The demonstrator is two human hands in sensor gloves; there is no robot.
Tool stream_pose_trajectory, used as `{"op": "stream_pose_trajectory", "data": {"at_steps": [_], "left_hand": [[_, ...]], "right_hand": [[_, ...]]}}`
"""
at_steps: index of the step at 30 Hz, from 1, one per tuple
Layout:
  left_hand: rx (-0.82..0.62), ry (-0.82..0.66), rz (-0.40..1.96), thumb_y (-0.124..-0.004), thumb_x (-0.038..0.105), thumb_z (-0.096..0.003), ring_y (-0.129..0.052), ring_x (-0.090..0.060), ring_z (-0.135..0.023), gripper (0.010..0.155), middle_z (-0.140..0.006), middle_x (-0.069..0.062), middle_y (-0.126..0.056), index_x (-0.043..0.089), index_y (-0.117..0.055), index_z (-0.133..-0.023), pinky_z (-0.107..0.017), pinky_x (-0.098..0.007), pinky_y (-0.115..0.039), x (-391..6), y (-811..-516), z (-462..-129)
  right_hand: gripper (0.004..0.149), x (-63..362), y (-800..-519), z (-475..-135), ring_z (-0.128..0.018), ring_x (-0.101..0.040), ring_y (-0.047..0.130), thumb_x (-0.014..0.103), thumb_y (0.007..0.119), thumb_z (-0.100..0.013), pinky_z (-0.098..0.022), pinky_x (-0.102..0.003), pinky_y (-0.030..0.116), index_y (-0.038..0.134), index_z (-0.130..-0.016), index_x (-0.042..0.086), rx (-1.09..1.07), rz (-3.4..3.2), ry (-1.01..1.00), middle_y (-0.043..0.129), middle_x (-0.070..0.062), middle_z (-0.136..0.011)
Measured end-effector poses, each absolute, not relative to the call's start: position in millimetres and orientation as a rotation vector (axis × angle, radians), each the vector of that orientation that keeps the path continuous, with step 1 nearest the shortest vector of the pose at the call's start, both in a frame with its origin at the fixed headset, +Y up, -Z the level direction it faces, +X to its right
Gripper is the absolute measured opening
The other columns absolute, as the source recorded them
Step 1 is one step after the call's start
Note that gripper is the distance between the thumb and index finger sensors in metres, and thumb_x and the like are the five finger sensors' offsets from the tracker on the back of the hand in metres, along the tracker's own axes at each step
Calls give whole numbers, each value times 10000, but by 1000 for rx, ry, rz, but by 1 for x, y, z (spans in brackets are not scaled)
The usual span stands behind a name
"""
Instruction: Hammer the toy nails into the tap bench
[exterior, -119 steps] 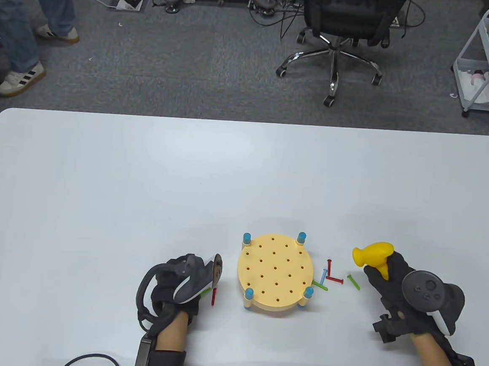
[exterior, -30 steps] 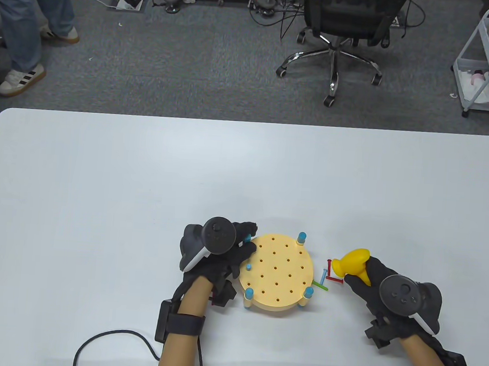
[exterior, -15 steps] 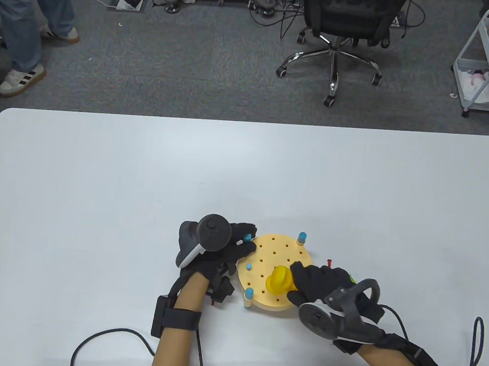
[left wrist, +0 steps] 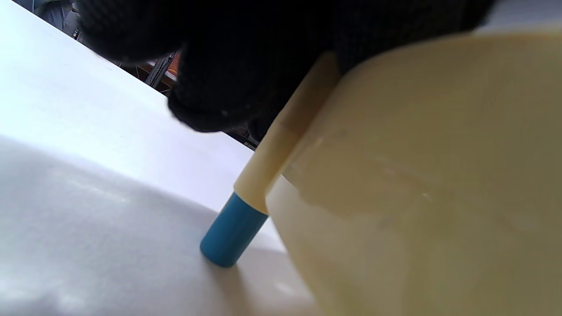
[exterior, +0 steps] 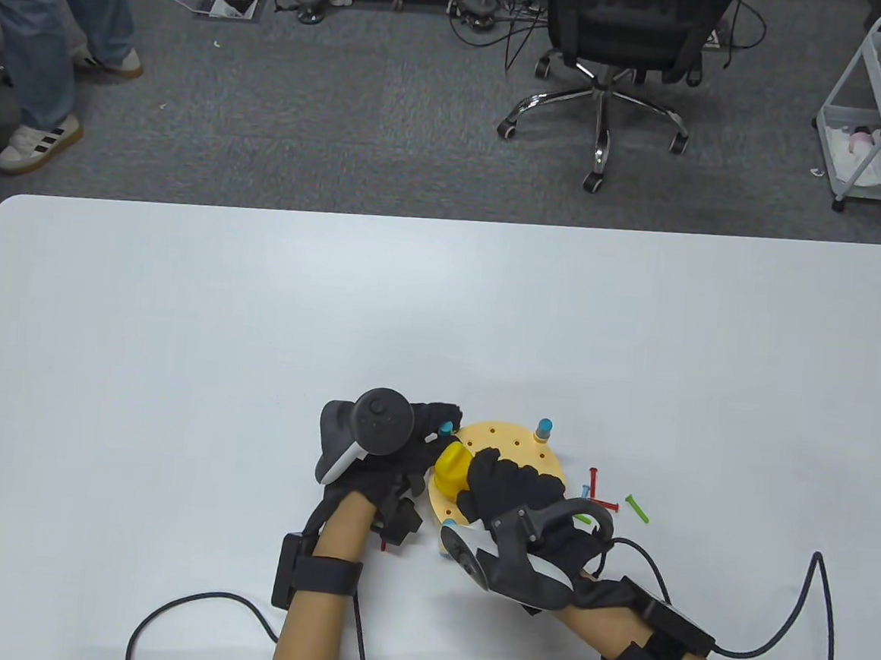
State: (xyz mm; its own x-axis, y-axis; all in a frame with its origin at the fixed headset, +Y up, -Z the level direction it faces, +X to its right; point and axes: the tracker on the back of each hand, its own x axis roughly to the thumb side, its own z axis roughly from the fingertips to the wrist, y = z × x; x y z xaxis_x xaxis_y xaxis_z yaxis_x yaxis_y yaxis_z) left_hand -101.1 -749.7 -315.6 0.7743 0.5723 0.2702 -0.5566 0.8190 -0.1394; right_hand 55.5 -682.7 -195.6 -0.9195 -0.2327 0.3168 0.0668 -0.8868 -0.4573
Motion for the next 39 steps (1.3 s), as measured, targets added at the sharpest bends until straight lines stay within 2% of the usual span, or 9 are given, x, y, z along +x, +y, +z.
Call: {"op": "stream_pose_trajectory", "data": {"at_steps": [2, 7, 10, 15, 17, 19, 28, 33, 39], "left_hand": [[-55, -310, 613, -879, 415, -334, -965, -177, -422, 531, -793, -51, -992, 279, -809, -843, -335, -358, -805, -101, -750, -316], [-60, -308, 614, -879, 413, -336, -960, -168, -408, 532, -796, -51, -988, 278, -807, -845, -326, -352, -804, -101, -750, -316], [-59, -309, 614, -877, 414, -337, -960, -165, -403, 532, -795, -52, -989, 277, -806, -846, -324, -350, -805, -101, -750, -316], [-61, -309, 623, -878, 413, -336, -956, -155, -388, 531, -794, -54, -988, 276, -808, -844, -315, -345, -805, -101, -750, -316], [-63, -309, 624, -878, 414, -336, -955, -157, -390, 531, -796, -53, -987, 278, -807, -844, -316, -347, -804, -101, -750, -316], [-66, -307, 625, -878, 415, -336, -955, -161, -391, 533, -797, -51, -987, 277, -807, -846, -316, -349, -802, -101, -750, -316], [-102, -229, 737, -795, 516, -361, -942, -232, -512, 645, -922, -80, -902, 253, -726, -946, -367, -376, -782, -148, -729, -306], [-183, -182, 1050, -770, 499, -404, -943, -261, -418, 607, -867, -173, -926, 177, -794, -917, -279, -374, -772, -190, -719, -292], [-227, -148, 754, -772, 499, -401, -955, -237, -390, 591, -842, -161, -947, 187, -807, -901, -259, -358, -785, -189, -726, -276]], "right_hand": [[665, 51, -701, -204, -306, -145, 1003, 528, 617, -444, -209, -258, 850, 722, -903, 59, -525, -2763, 287, 951, -19, -609], [658, 57, -685, -199, -283, -179, 995, 520, 650, -427, -196, -279, 837, 764, -883, 59, -491, -2885, 661, 964, -39, -583], [667, 52, -701, -196, -326, -111, 1001, 557, 590, -430, -225, -234, 851, 706, -913, 112, -324, -2712, 334, 937, 33, -618], [659, 61, -687, -201, -271, -203, 992, 513, 669, -423, -189, -295, 831, 785, -874, 48, -529, -2913, 612, 972, -57, -569], [667, 54, -703, -204, -306, -151, 1001, 526, 606, -443, -211, -274, 848, 725, -904, 58, -398, -2759, 204, 945, -19, -602], [660, 61, -693, -201, -291, -136, 1005, 558, 620, -405, -218, -257, 857, 765, -880, 124, -480, -2755, 508, 967, 20, -578], [660, 154, -656, -176, -311, -167, 1001, 543, 619, -423, -234, -283, 849, 748, -888, 93, -365, -3033, 806, 957, -16, -597], [661, 218, -679, -176, -314, -171, 1001, 546, 618, -424, -237, -284, 849, 748, -889, 95, -214, -3121, 738, 957, -18, -599], [664, 275, -707, -189, -314, -173, 1001, 551, 618, -423, -239, -284, 850, 749, -888, 96, -41, -3230, 627, 958, -21, -598]]}}
